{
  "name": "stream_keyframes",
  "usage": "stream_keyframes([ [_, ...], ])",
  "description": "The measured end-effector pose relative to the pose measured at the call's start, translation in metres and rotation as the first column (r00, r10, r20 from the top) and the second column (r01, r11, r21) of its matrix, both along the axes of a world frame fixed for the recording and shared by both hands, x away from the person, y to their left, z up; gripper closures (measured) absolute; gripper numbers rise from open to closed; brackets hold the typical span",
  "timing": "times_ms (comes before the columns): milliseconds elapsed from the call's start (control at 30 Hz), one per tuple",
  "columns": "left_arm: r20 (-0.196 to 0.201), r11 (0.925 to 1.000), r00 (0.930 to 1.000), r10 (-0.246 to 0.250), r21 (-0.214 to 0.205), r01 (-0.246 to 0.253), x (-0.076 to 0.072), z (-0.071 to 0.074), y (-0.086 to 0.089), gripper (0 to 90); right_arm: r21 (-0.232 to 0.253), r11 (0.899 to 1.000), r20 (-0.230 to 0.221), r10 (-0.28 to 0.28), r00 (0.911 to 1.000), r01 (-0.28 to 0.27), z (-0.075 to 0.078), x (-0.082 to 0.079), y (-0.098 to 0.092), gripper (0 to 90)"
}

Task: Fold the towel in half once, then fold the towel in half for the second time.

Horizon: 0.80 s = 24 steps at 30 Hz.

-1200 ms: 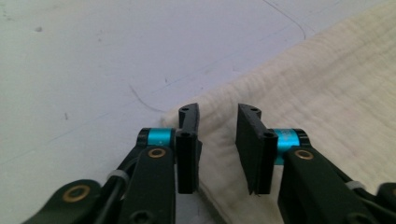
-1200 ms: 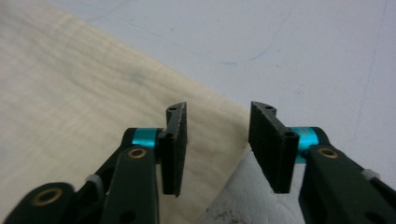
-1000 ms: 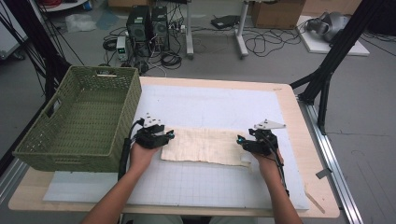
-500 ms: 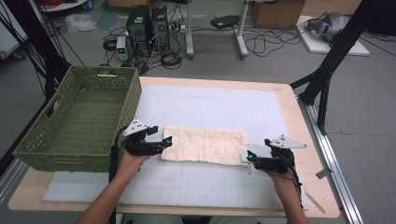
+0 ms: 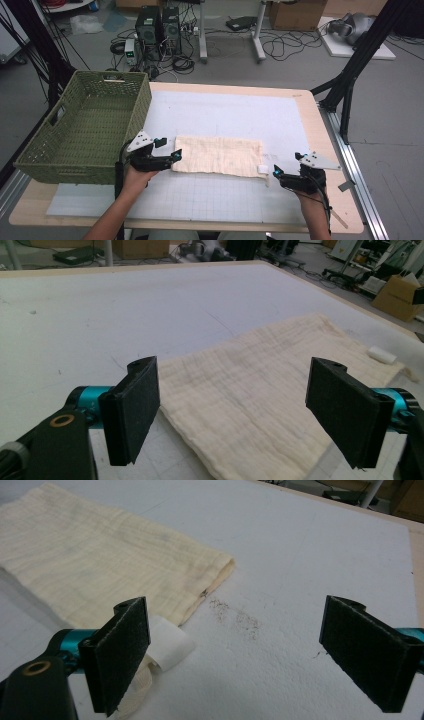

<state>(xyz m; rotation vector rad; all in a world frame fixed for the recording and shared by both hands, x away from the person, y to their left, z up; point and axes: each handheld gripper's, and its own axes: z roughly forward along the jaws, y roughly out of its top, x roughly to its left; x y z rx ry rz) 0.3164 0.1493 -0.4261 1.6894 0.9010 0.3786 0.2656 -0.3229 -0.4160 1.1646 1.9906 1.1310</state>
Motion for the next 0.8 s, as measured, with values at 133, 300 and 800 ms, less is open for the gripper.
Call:
stream_keyframes([
  [133, -0.004, 1.0, 1.0, 0.003, 0.0, -0.003, -0.001, -0.001, 0.002, 22.2, 0.006, 1.0, -0.005, -0.004, 1.0, 0.004, -0.002, 0.003, 0.003, 12.1],
  [300, -0.002, 1.0, 1.0, -0.002, -0.009, 0.001, -0.001, -0.002, 0.005, 22.3, -0.015, 1.0, -0.007, 0.001, 1.0, -0.001, -0.003, 0.006, 0.007, 12.2],
  [800, -0.017, 1.0, 0.9999, -0.001, -0.008, 0.001, 0.0, -0.005, 0.005, 22.8, -0.002, 1.0, -0.027, -0.001, 0.9996, 0.001, -0.007, 0.012, 0.006, 12.1],
])
